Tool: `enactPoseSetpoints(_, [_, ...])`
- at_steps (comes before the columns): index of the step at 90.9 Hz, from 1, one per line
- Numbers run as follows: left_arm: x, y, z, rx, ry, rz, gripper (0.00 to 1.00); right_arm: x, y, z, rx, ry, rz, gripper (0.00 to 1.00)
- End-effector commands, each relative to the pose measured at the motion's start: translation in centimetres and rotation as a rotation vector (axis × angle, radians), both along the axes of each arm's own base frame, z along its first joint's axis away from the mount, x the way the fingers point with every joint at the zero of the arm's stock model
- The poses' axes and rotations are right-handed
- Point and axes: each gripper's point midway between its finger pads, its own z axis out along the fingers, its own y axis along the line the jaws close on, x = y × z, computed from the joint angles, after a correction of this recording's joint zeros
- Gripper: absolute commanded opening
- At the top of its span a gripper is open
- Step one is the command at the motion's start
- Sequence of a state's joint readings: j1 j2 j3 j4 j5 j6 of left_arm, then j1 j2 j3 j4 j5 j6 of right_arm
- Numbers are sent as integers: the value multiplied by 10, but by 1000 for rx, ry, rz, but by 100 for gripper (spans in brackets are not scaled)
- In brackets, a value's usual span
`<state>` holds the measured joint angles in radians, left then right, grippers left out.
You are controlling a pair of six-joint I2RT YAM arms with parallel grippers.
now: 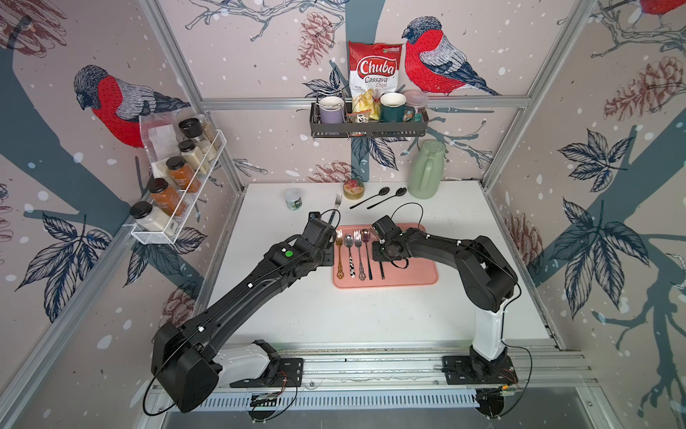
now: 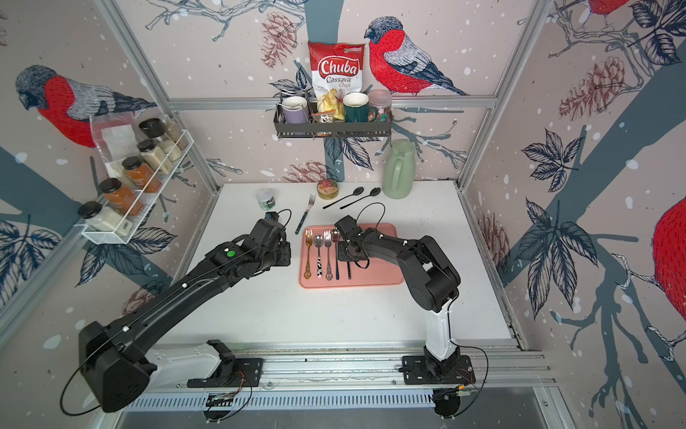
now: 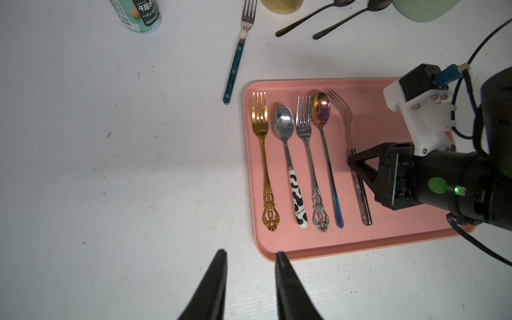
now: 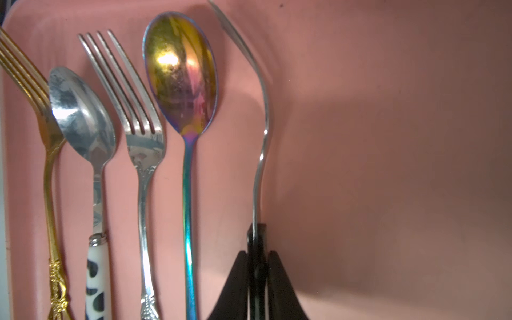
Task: Set the spoon and fork side by side
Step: Adjust the fork on the tray.
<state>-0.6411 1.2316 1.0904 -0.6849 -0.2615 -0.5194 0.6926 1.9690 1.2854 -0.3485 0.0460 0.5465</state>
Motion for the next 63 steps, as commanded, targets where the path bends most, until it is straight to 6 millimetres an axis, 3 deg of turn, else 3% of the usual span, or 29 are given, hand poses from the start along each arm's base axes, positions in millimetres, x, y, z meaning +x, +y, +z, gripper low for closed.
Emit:
enactPoseSetpoints(1, [2,2,1,5,-10,6,31,-1,-1,3,6,6,9,6])
enactPoseSetpoints(10, [2,2,0,6,-8,5,31,-2,-1,8,55,8,15,1])
enactPoseSetpoints(28, [2,1,1,0,-7,3,31,0,-13,7,230,43,-17,1])
enactPoseSetpoints(49, [3,-1,-1,-2,1,0,31,-8,21,19,469,74,84,1])
enactPoseSetpoints(63, [1,1,0,1,-4,3,31,-6,23,13,527,90,86,2])
